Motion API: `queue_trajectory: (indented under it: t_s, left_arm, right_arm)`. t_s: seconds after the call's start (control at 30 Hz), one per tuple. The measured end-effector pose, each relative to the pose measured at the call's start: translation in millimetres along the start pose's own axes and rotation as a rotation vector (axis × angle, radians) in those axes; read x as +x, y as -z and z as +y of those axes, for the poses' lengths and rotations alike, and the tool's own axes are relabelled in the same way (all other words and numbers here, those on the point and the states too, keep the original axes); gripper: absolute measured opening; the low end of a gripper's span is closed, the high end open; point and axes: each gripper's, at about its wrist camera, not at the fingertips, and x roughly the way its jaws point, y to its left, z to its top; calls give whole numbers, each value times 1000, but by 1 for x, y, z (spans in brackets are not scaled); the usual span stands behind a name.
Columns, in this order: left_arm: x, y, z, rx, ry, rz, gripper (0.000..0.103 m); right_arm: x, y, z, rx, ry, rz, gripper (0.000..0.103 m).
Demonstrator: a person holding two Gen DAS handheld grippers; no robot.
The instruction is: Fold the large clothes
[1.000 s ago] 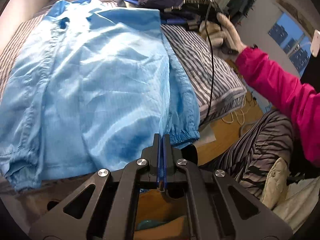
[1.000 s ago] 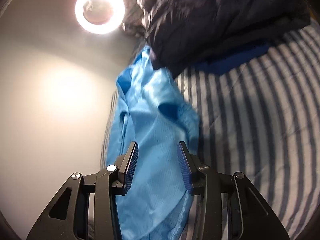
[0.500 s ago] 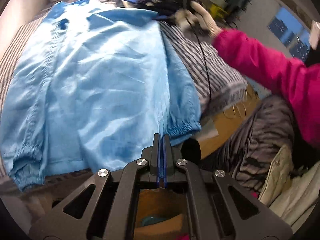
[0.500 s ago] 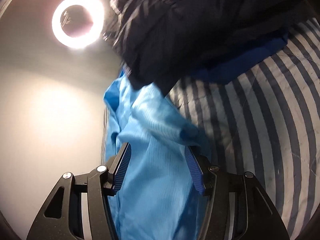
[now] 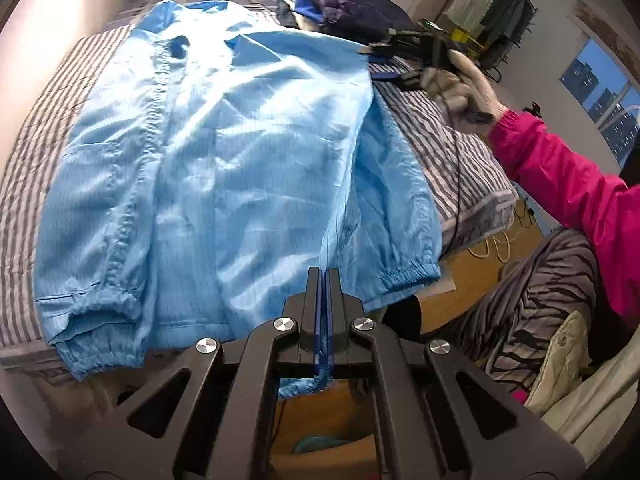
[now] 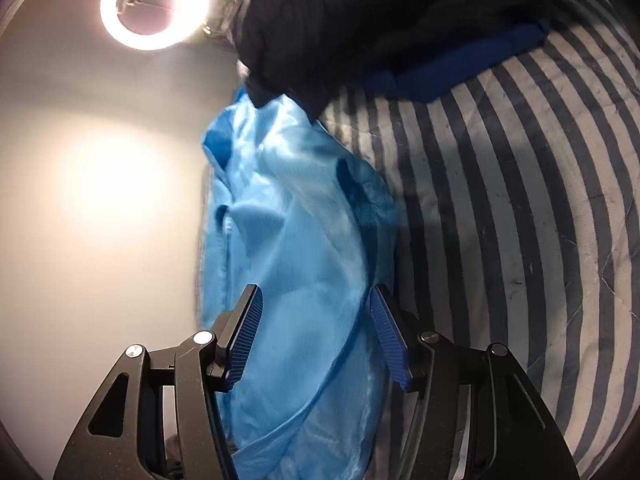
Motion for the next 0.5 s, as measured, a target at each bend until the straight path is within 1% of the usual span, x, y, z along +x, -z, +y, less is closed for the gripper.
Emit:
queue_trajectory:
  t_s: [0.1, 0.2, 0.23, 0.27, 0.3, 0.33, 0.37, 0.4, 0.47, 0.5]
  left_arm:
    - [8, 3, -12, 35, 17, 27, 0]
    - [18, 3, -26, 71, 38, 53, 0]
    - [22, 2, -31, 87, 46, 62, 0]
    - [26, 2, -37, 103, 57, 70, 0]
    - [30, 2, -43, 123, 68, 81, 0]
    - [35, 2, -49, 142, 79, 94, 0]
    - [37, 6, -56, 156, 86, 104, 0]
    - [45, 6, -65, 184, 94, 124, 0]
    - [57, 6, -81, 213, 123, 141, 0]
    - [64, 5, -89, 218, 145, 145, 0]
  right_arm:
    - [17, -10, 1, 9, -5, -26, 56]
    - [20, -25, 5, 14, -6, -95, 54]
    - [21, -32, 6, 20, -14, -126, 51]
    - [21, -37, 7, 25, -14, -146, 38]
    - [23, -42, 8, 22, 3, -167, 16]
    - [26, -46, 10, 15, 34, -174, 6]
    - [29, -50, 11, 10, 89, -185, 5]
    - [29, -50, 12, -1, 122, -201, 5]
    - [28, -53, 21, -54, 182, -240, 4]
    - [25, -54, 28, -103, 245, -271, 4]
